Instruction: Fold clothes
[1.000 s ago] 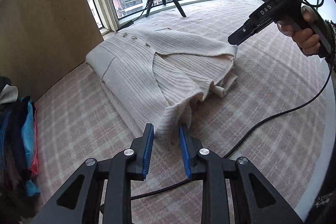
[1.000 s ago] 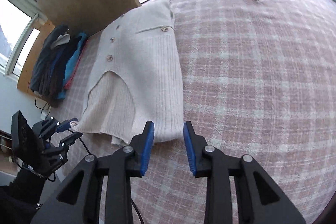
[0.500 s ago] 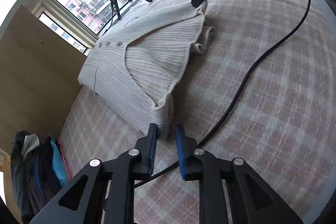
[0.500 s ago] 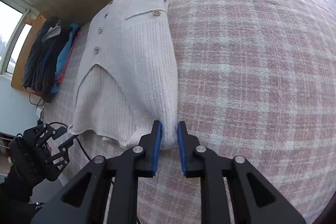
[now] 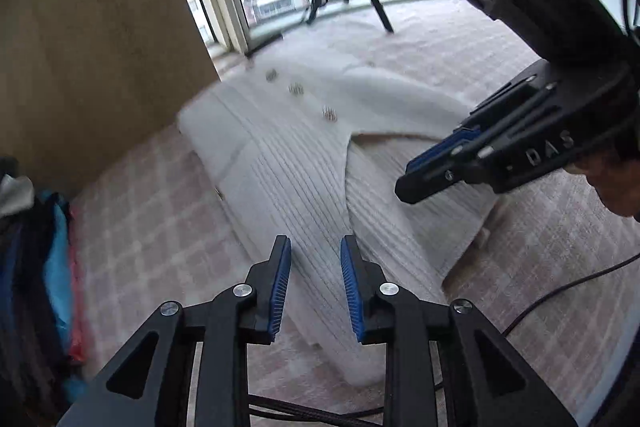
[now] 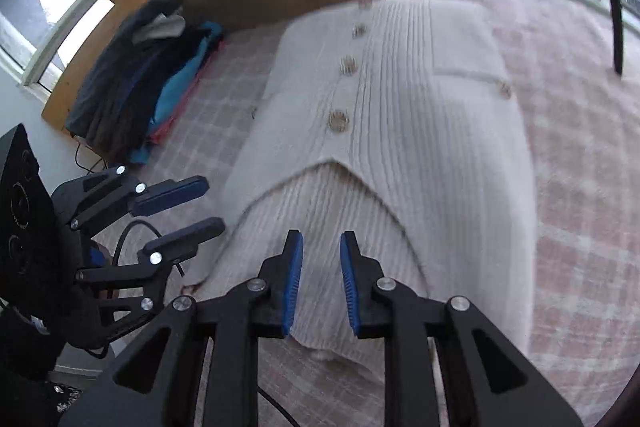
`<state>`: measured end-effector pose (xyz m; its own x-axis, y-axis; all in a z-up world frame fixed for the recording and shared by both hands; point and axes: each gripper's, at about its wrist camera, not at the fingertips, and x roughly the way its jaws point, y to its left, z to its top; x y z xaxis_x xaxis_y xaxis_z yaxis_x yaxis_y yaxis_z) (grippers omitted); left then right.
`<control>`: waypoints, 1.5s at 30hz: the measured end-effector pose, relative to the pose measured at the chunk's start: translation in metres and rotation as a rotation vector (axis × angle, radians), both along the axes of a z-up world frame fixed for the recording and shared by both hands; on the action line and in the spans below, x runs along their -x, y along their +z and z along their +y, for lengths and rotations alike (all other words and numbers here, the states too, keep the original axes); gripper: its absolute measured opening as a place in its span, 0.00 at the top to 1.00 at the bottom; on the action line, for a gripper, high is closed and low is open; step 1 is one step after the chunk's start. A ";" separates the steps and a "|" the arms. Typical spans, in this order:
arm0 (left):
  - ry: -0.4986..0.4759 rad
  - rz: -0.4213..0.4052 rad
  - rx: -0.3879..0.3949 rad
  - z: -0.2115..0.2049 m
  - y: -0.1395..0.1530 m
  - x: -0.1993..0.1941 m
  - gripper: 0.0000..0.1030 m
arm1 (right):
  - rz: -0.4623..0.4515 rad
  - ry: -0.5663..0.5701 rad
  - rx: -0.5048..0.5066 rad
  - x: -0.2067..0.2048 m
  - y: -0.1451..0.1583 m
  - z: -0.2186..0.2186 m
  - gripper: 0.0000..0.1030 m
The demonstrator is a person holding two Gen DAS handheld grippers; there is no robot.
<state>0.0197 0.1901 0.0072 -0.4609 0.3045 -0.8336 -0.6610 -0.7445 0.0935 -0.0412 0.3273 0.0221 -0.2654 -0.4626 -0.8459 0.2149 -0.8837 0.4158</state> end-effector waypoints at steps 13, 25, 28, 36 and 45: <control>0.398 -0.255 -0.386 -0.070 0.021 0.069 0.45 | 0.253 -0.181 -0.103 0.018 0.046 0.091 0.14; 0.457 -0.295 -0.386 -0.055 -0.011 0.083 0.44 | 0.124 -0.185 -0.025 0.058 -0.009 0.117 0.40; 0.453 -0.297 -0.377 -0.053 -0.010 0.086 0.45 | 0.136 -0.156 -0.042 0.057 -0.011 0.108 0.41; 0.420 -0.344 -0.351 -0.038 -0.009 0.090 0.58 | 0.118 -0.128 0.032 0.056 -0.014 0.098 0.46; 0.396 -0.370 -0.379 -0.023 -0.011 0.095 0.76 | 0.028 -0.093 0.196 0.061 -0.023 0.088 0.69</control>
<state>-0.0750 0.1669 -0.0034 -0.3022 0.4747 -0.8266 -0.2687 -0.8745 -0.4039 -0.1018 0.4153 -0.0011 -0.3366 -0.5898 -0.7340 0.1500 -0.8032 0.5766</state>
